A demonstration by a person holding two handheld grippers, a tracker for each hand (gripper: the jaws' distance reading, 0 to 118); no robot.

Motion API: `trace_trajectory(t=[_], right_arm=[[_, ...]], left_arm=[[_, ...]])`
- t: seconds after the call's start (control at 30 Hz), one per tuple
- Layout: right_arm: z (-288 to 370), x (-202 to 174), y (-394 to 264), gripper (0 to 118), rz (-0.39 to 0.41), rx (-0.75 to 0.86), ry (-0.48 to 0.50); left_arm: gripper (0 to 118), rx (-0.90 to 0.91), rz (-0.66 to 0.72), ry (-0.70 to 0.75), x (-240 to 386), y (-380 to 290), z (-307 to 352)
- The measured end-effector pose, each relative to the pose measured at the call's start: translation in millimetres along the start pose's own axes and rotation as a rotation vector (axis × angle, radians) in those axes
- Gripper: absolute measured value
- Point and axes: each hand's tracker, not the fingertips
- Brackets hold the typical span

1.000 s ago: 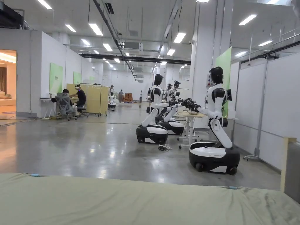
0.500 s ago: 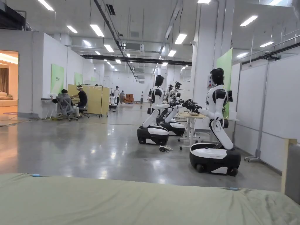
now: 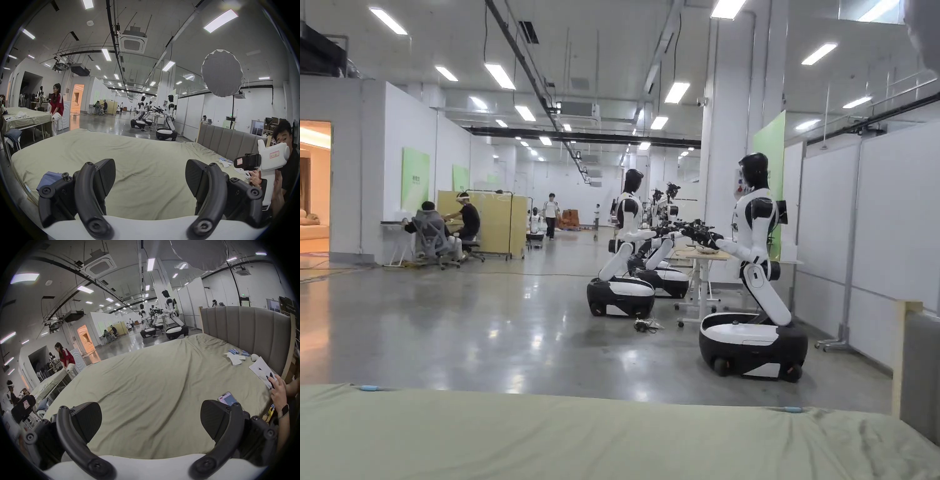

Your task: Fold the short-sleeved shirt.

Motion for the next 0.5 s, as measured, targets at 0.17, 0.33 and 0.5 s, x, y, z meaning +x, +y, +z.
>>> trace_trajectory(t=[0.17, 0.33, 0.5], right_arm=[[3.3, 1.2, 0.6, 118, -0.030, -0.015, 0.048], [7.6, -4.3, 2.5, 118, -0.051, -0.013, 0.125], [4.4, 2.9, -2.0, 118, -0.088, -0.014, 0.206]], left_arm=[[89, 0.005, -0.016, 0.002, 2.4, 2.6, 4.1], [89, 0.012, -0.043, 0.026, 2.9, 3.7, 9.6], [88, 0.010, -0.040, 0.031, 0.7, 3.2, 10.3]])
